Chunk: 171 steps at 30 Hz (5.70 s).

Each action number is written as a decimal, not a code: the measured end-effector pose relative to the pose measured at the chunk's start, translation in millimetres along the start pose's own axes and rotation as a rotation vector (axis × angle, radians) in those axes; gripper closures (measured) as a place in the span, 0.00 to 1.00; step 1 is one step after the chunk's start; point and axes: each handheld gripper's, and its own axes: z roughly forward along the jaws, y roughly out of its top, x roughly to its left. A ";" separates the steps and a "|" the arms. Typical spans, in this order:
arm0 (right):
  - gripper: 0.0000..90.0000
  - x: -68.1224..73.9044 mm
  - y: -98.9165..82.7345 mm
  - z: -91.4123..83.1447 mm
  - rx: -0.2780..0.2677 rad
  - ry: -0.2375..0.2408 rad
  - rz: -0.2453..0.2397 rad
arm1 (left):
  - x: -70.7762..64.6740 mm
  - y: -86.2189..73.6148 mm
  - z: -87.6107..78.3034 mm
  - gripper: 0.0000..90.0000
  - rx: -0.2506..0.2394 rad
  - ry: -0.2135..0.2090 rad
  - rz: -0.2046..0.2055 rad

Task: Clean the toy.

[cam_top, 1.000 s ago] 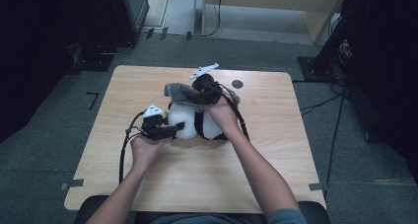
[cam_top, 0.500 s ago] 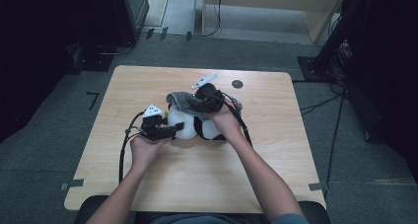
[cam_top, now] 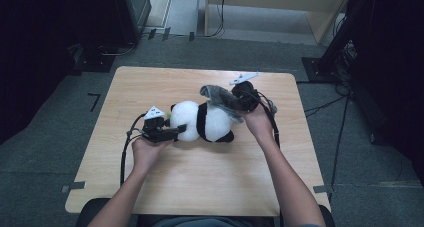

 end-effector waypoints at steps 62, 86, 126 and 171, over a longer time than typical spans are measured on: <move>0.84 7.3 29.5 37.8 0.067 0.016 -0.013 | 1.9 -2.2 -2.6 0.46 -0.002 -0.004 -0.026; 0.84 -29.6 -19.5 24.4 0.053 -0.035 0.077 | 6.0 -3.9 -6.0 0.45 0.020 -0.012 -0.020; 0.84 7.7 -75.1 10.3 -0.078 0.061 0.102 | 5.8 -11.8 -12.2 0.44 -0.014 0.041 -0.018; 0.85 -30.2 -71.3 -16.0 -0.112 0.024 0.192 | 3.8 -14.8 -14.5 0.44 -0.016 0.053 -0.015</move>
